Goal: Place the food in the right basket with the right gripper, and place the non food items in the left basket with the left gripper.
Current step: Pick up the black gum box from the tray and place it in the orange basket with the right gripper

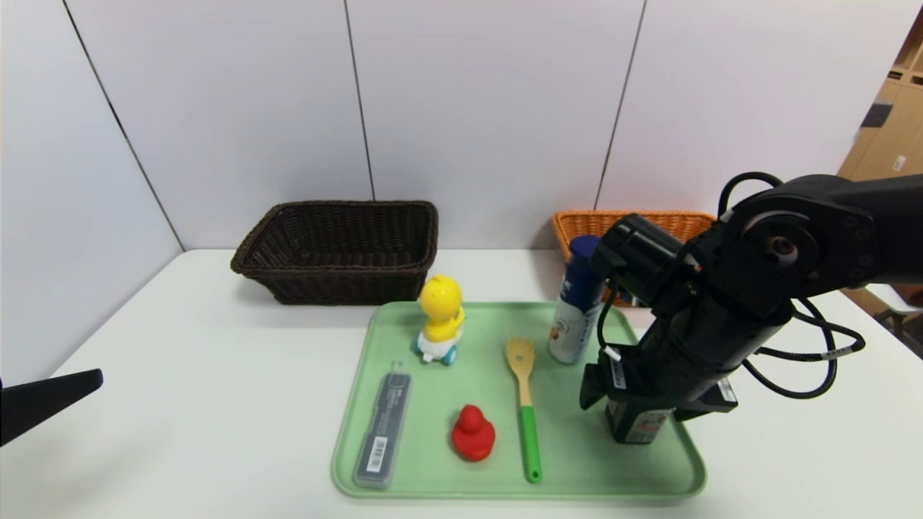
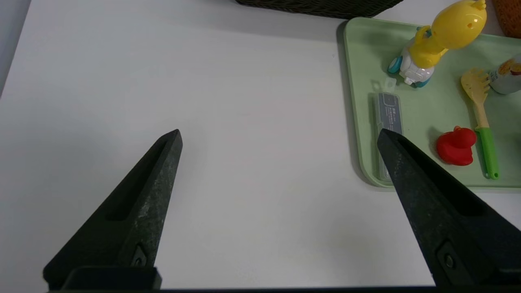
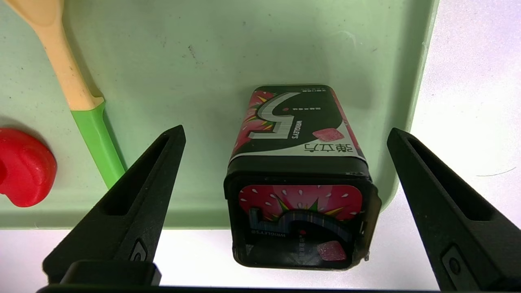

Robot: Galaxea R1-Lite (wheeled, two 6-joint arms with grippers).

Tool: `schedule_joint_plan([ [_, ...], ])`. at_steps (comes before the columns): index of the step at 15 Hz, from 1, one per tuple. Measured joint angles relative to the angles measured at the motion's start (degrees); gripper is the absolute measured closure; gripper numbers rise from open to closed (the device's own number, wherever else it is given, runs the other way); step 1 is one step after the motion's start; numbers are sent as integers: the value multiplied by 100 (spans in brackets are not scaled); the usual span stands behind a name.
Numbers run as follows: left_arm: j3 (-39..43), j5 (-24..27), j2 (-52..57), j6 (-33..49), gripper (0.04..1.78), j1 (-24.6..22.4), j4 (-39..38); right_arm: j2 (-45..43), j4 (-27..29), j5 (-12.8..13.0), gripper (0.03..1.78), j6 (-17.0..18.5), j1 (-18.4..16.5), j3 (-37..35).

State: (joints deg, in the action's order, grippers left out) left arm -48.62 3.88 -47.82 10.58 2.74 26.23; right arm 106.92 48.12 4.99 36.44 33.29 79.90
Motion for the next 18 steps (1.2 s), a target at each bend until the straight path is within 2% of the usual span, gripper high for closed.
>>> schedule_joint_plan([
  [4,69,6,23,-2,13,6,-2,-1,-5,5,10,-4,0,-10],
  [5,74,6,26,-2,13,6,-2,-1,-7,30,16,-6,0,-10],
  [8,94,6,26,-4,13,17,-6,-17,-5,35,67,-6,6,-10],
  [11,112,108,30,5,13,32,-5,-37,-2,18,100,0,2,-10],
  [18,168,111,116,7,13,32,6,-561,20,-108,101,228,-83,-51],
])
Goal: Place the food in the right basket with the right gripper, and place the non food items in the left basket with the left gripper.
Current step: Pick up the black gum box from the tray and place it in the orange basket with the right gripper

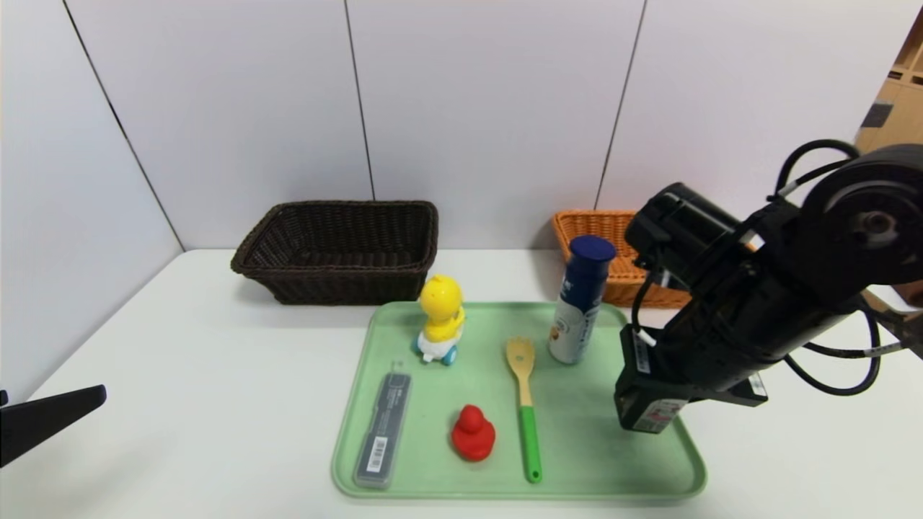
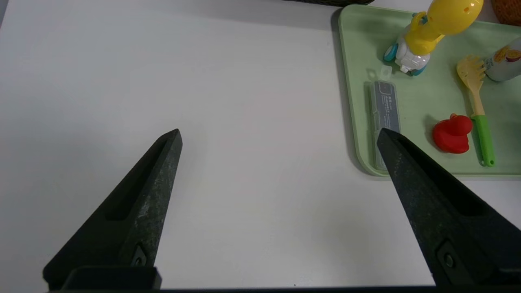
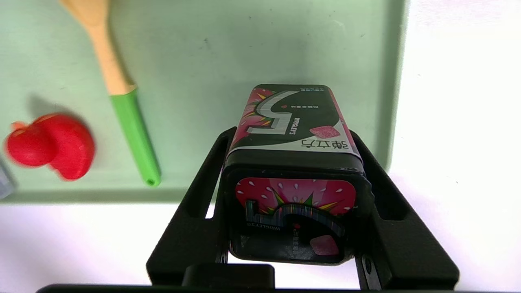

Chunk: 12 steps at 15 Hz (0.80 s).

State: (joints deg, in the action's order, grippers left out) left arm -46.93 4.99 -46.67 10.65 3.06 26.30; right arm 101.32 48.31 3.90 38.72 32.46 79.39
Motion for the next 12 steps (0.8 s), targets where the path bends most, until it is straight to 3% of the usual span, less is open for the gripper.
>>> schedule_joint_plan([
  [2,77,7,34,-2,13,2,0,-438,9,30,101,-167,-226,38],
  [6,273,94,74,-2,13,2,-20,-903,-339,141,101,-1213,-1342,992],
  [10,295,105,39,-2,13,10,-72,-484,-2177,127,101,-1920,-2205,1421],
  [12,195,99,-35,1,13,10,-83,-44,-2728,128,101,-1993,-2428,1507],
])
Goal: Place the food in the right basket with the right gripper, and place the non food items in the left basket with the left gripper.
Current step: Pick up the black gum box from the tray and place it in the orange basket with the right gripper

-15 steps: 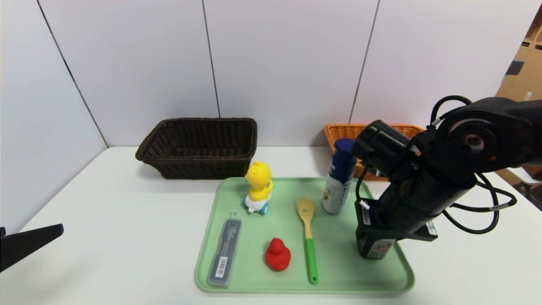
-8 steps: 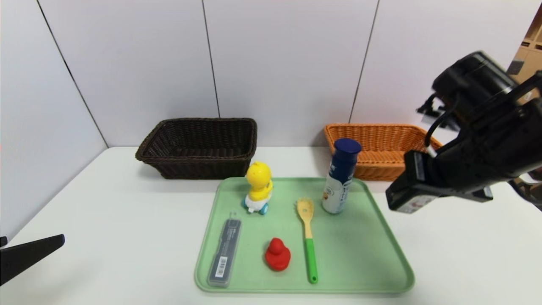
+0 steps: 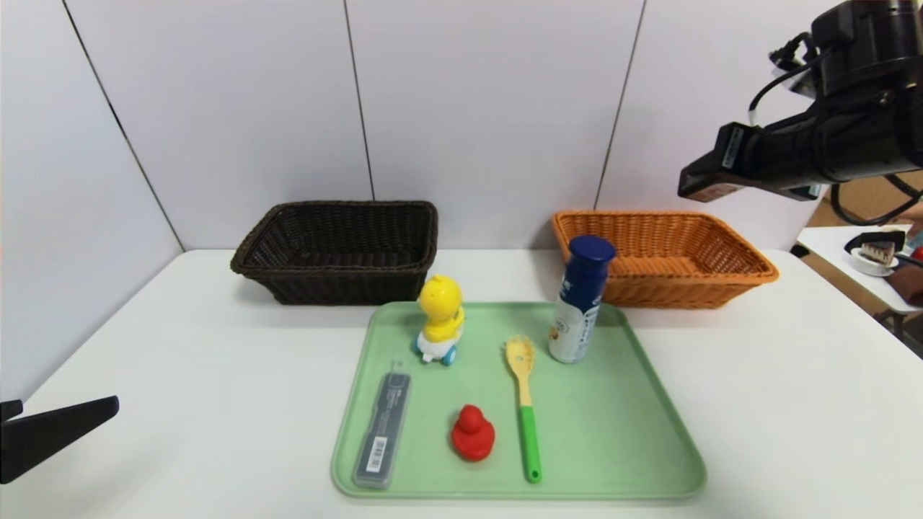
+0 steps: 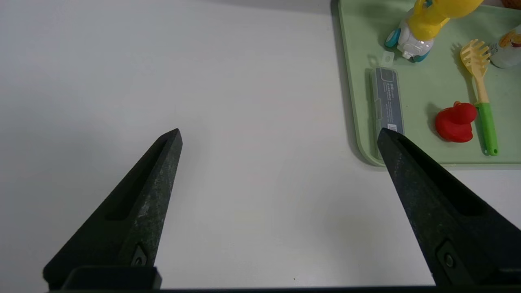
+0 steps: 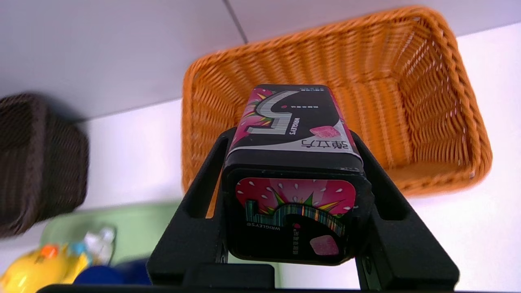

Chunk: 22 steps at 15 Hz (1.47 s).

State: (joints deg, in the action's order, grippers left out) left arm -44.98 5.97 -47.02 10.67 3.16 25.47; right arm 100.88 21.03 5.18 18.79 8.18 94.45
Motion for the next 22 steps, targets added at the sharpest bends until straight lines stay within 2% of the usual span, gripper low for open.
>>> schedule_joint_plan([
  [4,-208,0,-116,5,13,0,2,946,-496,38,101,6,-232,265],
  [8,-261,-2,-157,5,13,-10,30,1696,-513,62,101,9,-479,552],
  [11,-251,-5,-163,5,13,-5,28,1932,-496,363,101,-5,-579,592],
  [13,-230,2,-177,5,13,-2,24,2024,-463,433,101,-18,-628,579],
  [19,-204,6,-240,5,13,0,13,2107,-430,383,56,61,-647,585],
  [20,-204,15,-254,5,13,0,13,2100,-436,374,50,137,-639,613],
  [22,-197,30,-279,5,13,1,13,2087,-428,427,41,502,-568,789],
])
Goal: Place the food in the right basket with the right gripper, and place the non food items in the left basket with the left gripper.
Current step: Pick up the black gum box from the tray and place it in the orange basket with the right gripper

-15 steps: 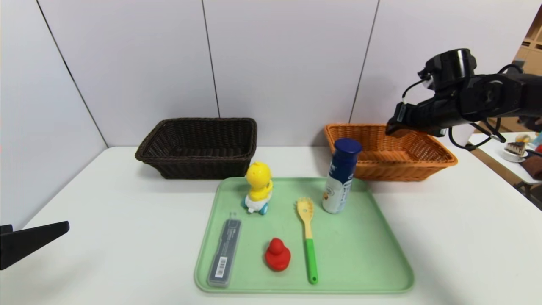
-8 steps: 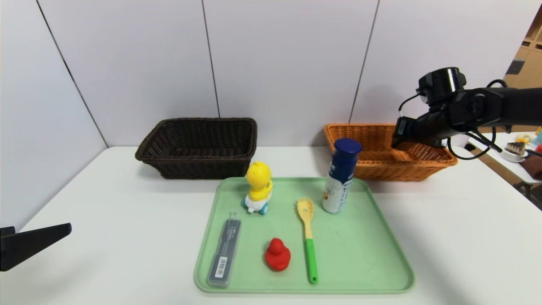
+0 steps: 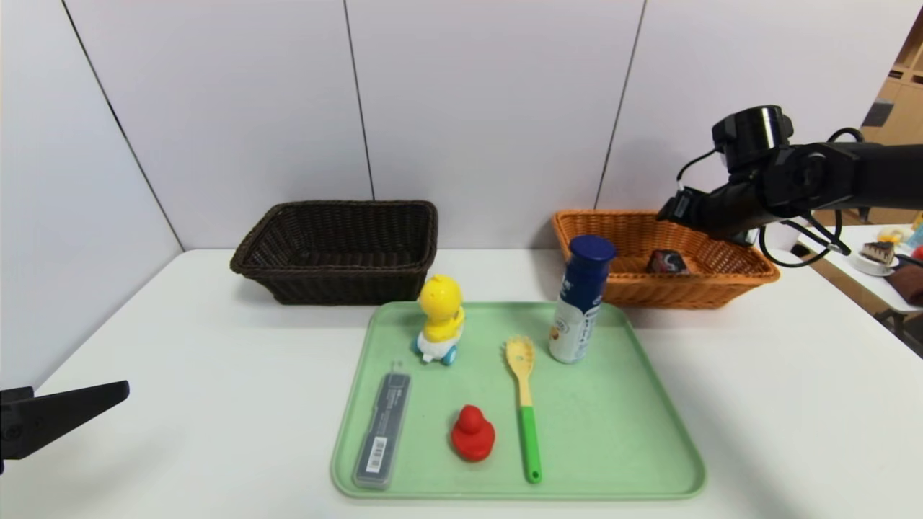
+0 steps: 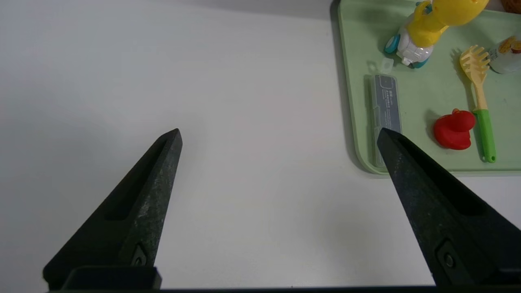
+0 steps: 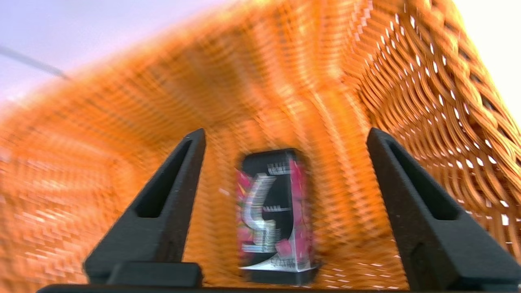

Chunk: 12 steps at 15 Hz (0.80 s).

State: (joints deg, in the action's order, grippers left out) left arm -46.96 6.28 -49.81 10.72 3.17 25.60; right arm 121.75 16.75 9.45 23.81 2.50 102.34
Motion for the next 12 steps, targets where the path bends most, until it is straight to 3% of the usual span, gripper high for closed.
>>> schedule_joint_plan([
  [4,52,279,-35,24,13,5,-5,-308,883,83,29,684,279,315],
  [6,68,295,-38,22,13,7,-9,-438,965,258,25,1141,400,703],
  [10,73,317,-46,11,13,13,-9,-830,1089,546,19,1102,662,907],
  [12,74,428,-55,17,13,38,-6,-1092,1641,653,17,1075,896,898],
])
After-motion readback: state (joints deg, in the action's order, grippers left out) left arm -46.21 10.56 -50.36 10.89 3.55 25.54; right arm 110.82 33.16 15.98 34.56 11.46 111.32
